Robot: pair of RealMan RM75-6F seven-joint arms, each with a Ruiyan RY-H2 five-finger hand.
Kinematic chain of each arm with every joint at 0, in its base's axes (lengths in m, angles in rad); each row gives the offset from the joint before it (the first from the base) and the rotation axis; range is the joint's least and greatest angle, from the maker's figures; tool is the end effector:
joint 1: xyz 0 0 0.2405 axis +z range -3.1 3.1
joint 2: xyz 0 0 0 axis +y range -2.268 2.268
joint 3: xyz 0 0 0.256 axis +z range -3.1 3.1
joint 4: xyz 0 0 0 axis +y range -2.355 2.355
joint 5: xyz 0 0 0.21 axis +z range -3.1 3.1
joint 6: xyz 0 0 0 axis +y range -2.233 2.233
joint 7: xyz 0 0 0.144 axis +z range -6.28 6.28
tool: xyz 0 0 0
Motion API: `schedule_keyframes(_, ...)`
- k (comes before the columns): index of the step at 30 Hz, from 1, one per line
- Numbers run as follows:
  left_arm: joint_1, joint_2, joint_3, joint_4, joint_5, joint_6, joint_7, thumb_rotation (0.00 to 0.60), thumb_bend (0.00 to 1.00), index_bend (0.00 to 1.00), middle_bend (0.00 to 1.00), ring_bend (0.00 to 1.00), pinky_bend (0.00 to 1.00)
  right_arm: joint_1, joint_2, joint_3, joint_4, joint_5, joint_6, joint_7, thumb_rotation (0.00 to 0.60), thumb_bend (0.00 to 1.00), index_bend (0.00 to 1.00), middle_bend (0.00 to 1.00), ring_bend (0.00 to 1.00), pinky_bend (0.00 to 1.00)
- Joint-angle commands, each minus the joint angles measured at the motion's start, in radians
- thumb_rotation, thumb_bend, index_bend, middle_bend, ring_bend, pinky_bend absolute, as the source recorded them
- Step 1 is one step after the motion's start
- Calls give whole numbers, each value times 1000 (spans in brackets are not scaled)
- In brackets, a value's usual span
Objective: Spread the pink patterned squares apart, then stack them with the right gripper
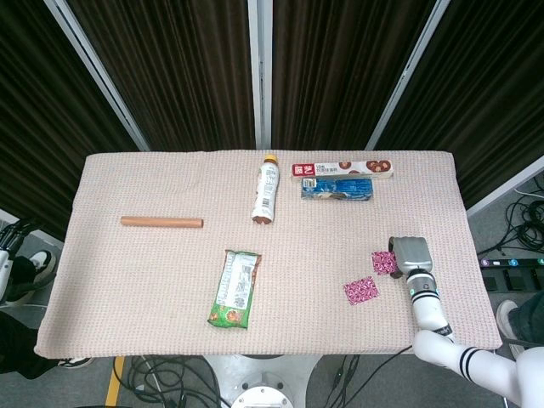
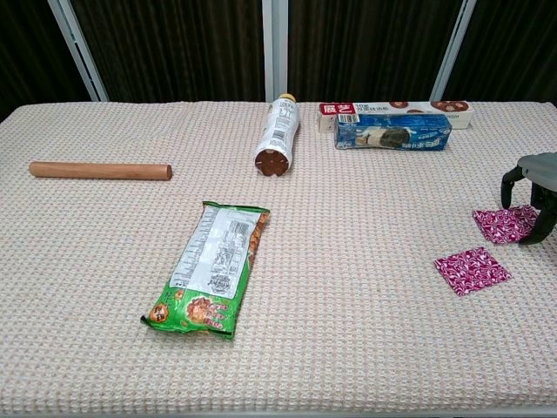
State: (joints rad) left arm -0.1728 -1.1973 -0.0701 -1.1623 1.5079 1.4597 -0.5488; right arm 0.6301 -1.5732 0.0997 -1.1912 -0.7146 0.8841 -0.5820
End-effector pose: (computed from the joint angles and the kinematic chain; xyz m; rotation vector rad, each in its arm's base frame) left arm -0.3672 0.2232 0.1897 -1.3301 -0.9806 -1.1113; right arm -0.3023 -0.3410 -0.0007 1.6067 -1.0363 0.3266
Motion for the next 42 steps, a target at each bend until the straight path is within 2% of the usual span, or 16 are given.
schedule_keyframes(1,0,0,0,0,0,-1,0,600,64,230,226,165,264,0,-2,1,2,1,0,-2,596,0,413,1000,1000,982)
schedule_keyframes(26,-1,3,-1,-1,2,0,-3,600,64,231,225,165,264,0,-1,18,-20,-13,16,-2,598,0,388,1000,1000,982)
schedule_keyframes(32,-3,6,-4,-8,3,4,-2,600,64,230,226,165,264,-3,30,17,-90,-28,39,-9,600,0,388,1000,1000,982)
schedule_keyframes(38,-1,9,-2,-15,2,4,-8,600,64,231,226,165,264,-8,71,-8,-201,-74,61,-24,597,0,388,1000,1000,982)
schedule_keyframes(40,-1,10,-3,-16,1,5,-6,600,64,230,226,165,264,-6,87,-21,-243,-89,73,-47,585,0,388,1000,1000,982)
schedule_keyframes(42,-1,11,-4,-19,1,6,-5,600,64,230,225,165,264,-2,97,-38,-280,-97,87,-82,548,0,388,1000,1000,982)
